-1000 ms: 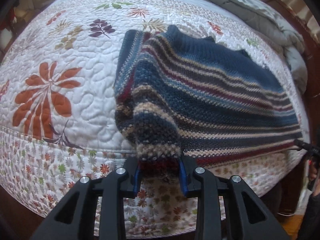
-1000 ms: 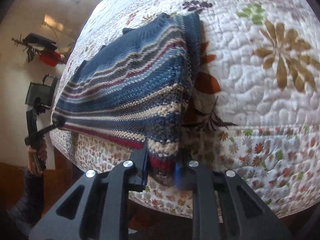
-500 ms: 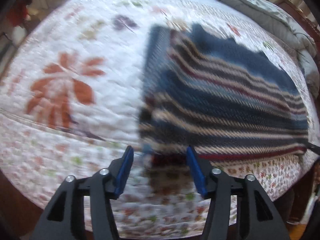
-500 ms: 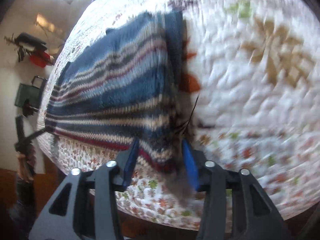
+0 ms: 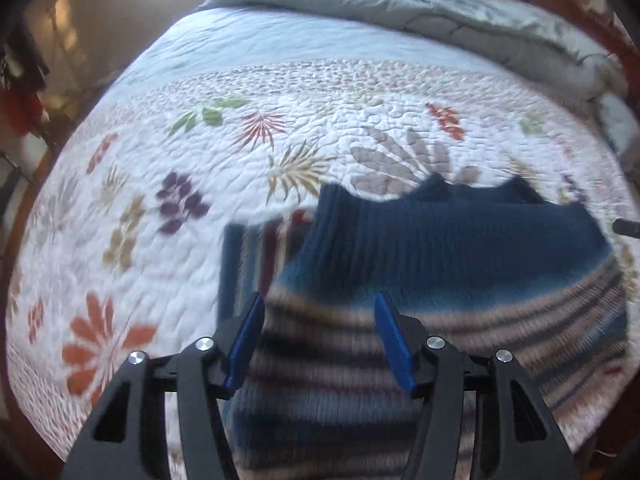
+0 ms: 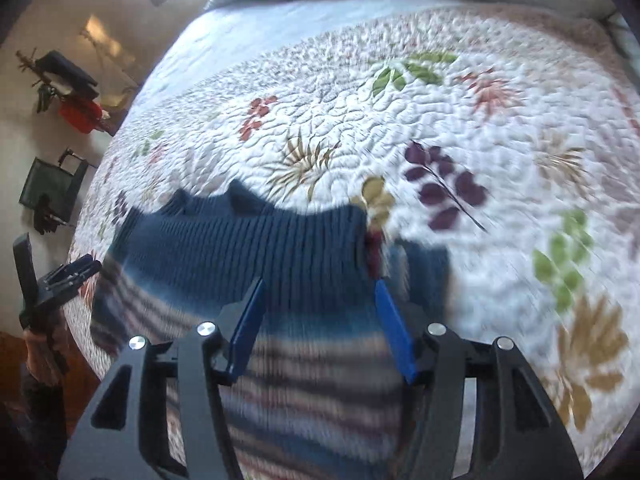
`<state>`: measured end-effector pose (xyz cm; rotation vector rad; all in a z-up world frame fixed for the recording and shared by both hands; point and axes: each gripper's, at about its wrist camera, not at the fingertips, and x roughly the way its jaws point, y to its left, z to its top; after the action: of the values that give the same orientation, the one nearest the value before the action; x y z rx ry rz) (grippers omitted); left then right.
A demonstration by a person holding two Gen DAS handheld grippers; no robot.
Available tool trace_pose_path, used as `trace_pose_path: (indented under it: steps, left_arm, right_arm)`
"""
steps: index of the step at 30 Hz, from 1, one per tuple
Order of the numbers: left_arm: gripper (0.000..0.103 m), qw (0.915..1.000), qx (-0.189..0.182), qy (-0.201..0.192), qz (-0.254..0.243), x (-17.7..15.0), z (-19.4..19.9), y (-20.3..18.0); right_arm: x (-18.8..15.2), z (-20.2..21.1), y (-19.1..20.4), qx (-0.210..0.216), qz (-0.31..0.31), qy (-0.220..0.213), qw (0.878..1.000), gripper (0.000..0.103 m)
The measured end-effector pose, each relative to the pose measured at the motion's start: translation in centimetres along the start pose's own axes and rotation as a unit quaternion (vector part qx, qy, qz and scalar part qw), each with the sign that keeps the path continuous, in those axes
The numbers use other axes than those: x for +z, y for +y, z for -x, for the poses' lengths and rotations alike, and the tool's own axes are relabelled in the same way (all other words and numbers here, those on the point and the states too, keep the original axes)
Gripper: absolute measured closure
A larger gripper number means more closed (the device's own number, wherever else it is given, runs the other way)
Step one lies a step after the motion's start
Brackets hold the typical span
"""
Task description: Fold small clothes
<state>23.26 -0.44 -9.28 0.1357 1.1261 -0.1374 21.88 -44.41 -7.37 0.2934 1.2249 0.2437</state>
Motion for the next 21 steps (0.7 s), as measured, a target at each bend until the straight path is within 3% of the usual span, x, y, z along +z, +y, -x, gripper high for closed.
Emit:
trace_pose_path:
  steps: [4,8,9,10,12,14,18,21]
  left_arm:
    - [0.045,0.9996,-0.001,0.028,0.009,2.4,-3.5,0.7]
    - [0.045,0.9982,-0.043,0.042,-0.007,4.3,-6.1,0.5]
    - [0.046,0.9977,-0.048,0.046,-0.010,4.7,-6.8,0.4]
    - [0.046,0.9977,-0.047,0.048,-0.011,5.0,-7.2,0.2]
    - [0.075,0.9969,-0.058,0.053,-0.007,5.3,-7.6,0.1]
    - [0.087,0.9952,-0.075,0.059,0.023,5.4,-7.9,0.4]
    - [0.091,0.9978,-0.040,0.046,0.027,5.0,-8.2,0.3]
    - [0.091,0.9982,-0.031,0.045,0.025,4.8,-9.0,0.0]
  right_arm:
    - [1.9,-3.3,-1.5,0.010,-0.019,0.023,1.000,0.046]
    - [2.6,-5.2,-2.0,0.024,-0.016,0.033,0.999,0.047]
    - [2.7,-5.4,-1.9,0.022,-0.007,0.030,0.999,0.058]
    - [2.8,-5.5,-1.7,0.025,0.000,0.028,0.999,0.078]
    - [2.9,-5.5,-1.5,0.043,0.003,0.030,0.999,0.092]
    - [2.9,-5.1,-1.1,0.041,0.016,0.018,0.999,0.092]
    - [2.8,-5.3,-2.2,0.008,0.002,0.008,1.000,0.093]
    - [2.4,-6.6,-3.6,0.018,-0.033,0.014,0.999,0.093]
